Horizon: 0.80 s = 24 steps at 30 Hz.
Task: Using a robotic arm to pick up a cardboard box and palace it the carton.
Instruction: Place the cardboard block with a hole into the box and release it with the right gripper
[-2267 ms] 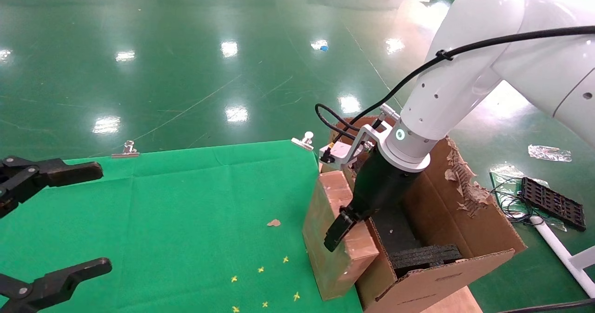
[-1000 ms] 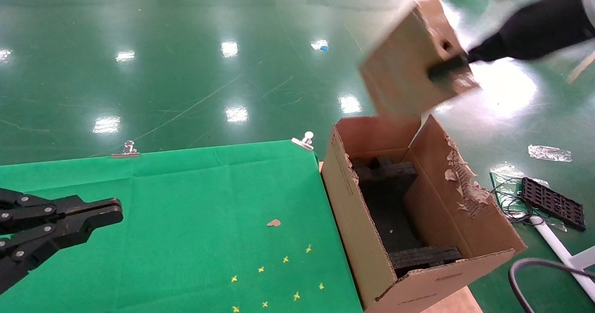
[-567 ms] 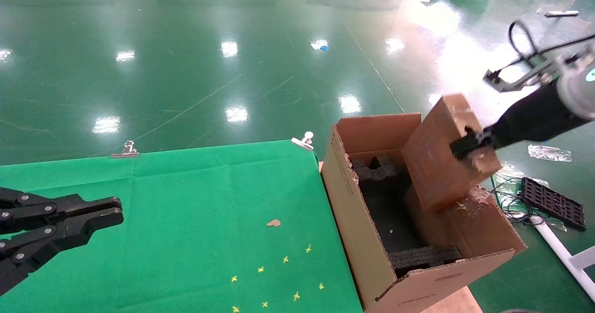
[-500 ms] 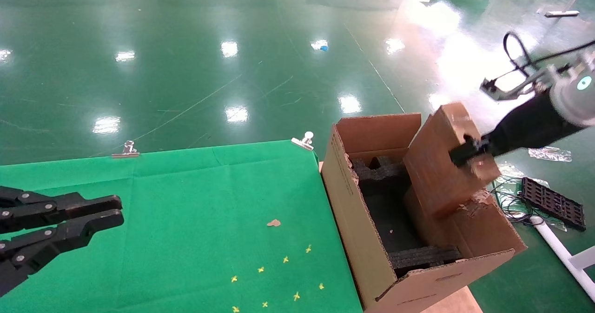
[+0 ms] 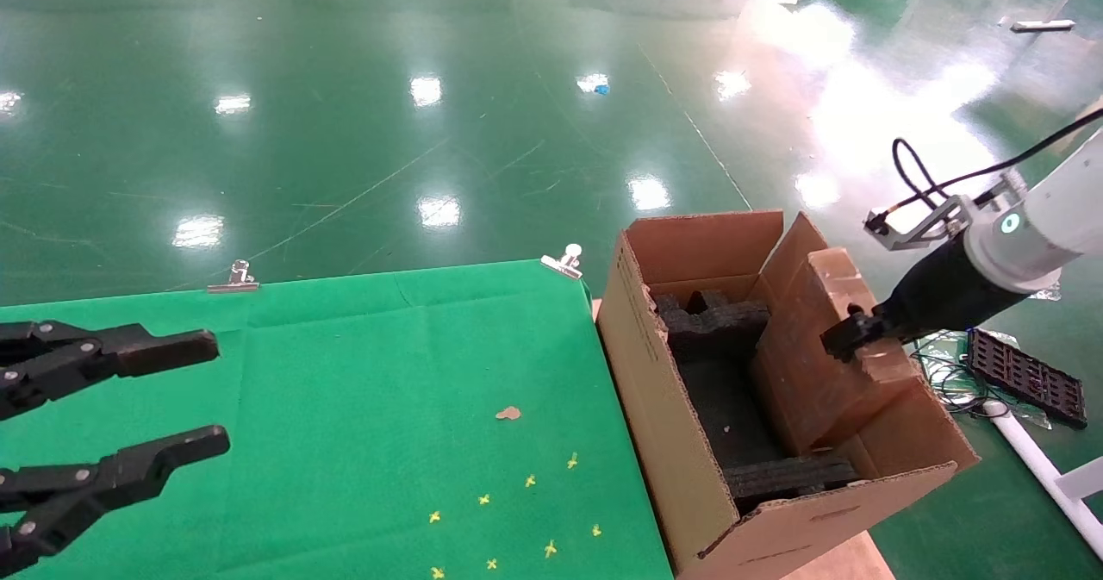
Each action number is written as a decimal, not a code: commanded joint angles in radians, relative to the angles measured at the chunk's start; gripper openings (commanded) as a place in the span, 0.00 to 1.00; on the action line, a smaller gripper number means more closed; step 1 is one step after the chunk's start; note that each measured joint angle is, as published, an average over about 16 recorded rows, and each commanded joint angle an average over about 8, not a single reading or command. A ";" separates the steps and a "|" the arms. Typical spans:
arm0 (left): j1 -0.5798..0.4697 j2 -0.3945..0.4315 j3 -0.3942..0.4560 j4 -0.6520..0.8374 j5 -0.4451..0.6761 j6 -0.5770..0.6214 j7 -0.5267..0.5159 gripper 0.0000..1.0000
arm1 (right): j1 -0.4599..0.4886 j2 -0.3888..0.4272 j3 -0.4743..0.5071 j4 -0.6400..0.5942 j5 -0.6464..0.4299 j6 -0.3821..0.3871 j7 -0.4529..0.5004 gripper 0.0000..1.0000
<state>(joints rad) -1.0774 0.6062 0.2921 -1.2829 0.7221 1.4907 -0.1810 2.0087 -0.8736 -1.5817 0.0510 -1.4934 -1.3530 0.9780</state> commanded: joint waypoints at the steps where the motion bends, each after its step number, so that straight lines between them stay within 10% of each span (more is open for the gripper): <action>1: 0.000 0.000 0.000 0.000 0.000 0.000 0.000 1.00 | -0.019 -0.007 0.001 -0.010 0.002 0.011 0.000 0.00; 24: 0.000 -0.001 0.001 0.000 -0.001 -0.001 0.001 1.00 | -0.283 -0.038 0.060 -0.037 0.088 0.227 -0.014 0.00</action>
<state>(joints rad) -1.0778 0.6056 0.2936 -1.2829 0.7210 1.4900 -0.1803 1.7311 -0.9096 -1.5221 0.0137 -1.4058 -1.1345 0.9638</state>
